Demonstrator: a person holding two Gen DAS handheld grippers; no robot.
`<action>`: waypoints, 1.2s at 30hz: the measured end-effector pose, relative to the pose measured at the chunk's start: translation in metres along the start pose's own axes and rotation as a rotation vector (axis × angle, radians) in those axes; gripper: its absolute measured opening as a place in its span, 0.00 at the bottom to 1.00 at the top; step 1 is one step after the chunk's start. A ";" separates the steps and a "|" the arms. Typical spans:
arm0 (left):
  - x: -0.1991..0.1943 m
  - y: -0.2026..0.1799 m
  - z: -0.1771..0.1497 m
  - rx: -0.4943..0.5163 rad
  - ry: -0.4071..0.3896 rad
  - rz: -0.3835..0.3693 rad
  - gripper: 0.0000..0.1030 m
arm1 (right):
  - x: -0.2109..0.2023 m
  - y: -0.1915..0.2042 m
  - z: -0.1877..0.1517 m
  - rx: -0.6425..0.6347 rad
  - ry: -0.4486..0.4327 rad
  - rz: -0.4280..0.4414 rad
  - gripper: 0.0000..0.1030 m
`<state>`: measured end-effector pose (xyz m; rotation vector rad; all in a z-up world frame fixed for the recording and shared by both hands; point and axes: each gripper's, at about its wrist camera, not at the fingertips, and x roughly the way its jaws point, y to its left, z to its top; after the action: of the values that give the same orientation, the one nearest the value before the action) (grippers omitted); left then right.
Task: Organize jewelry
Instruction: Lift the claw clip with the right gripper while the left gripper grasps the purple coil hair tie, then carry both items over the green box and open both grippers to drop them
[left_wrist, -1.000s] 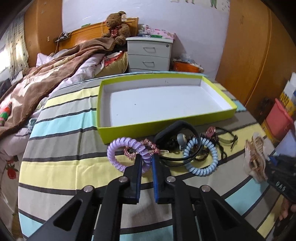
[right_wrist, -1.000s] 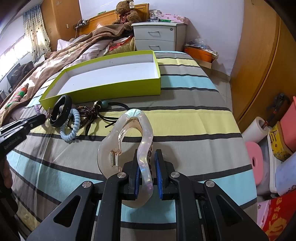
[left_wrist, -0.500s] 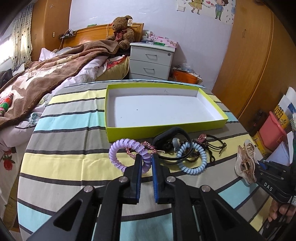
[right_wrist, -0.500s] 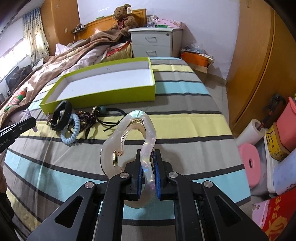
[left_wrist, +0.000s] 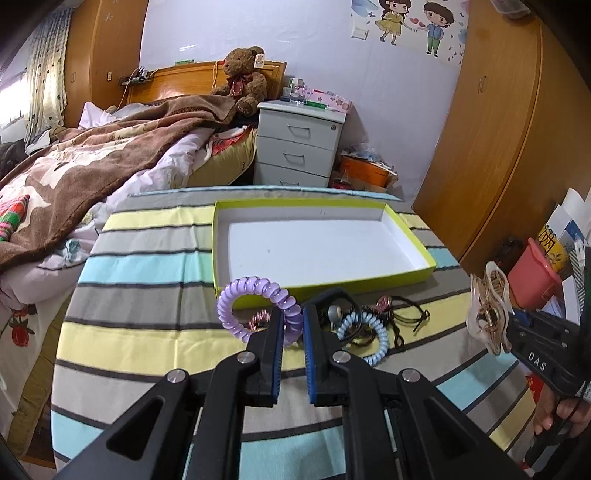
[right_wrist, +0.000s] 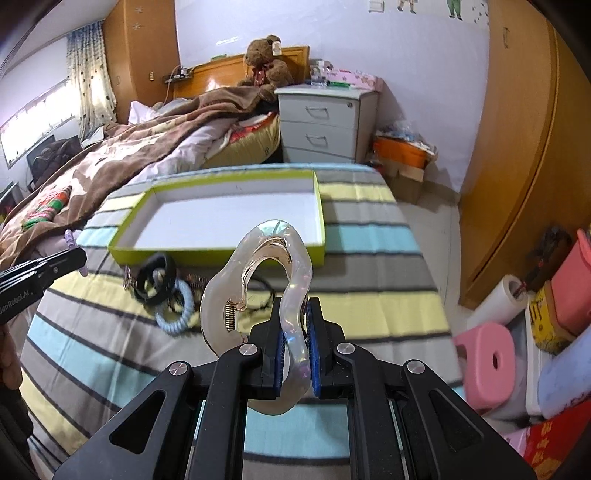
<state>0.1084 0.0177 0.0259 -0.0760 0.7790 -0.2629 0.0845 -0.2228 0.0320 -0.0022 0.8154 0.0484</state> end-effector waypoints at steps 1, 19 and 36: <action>0.000 0.000 0.003 -0.002 -0.003 0.000 0.11 | 0.001 0.001 0.005 -0.006 -0.003 0.001 0.11; 0.048 0.021 0.057 -0.023 0.018 -0.008 0.11 | 0.077 0.001 0.079 -0.063 0.064 0.017 0.11; 0.120 0.039 0.074 -0.085 0.123 -0.004 0.11 | 0.152 0.003 0.104 -0.107 0.174 0.012 0.11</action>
<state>0.2505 0.0215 -0.0101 -0.1427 0.9125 -0.2403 0.2644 -0.2112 -0.0070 -0.1033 0.9861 0.1045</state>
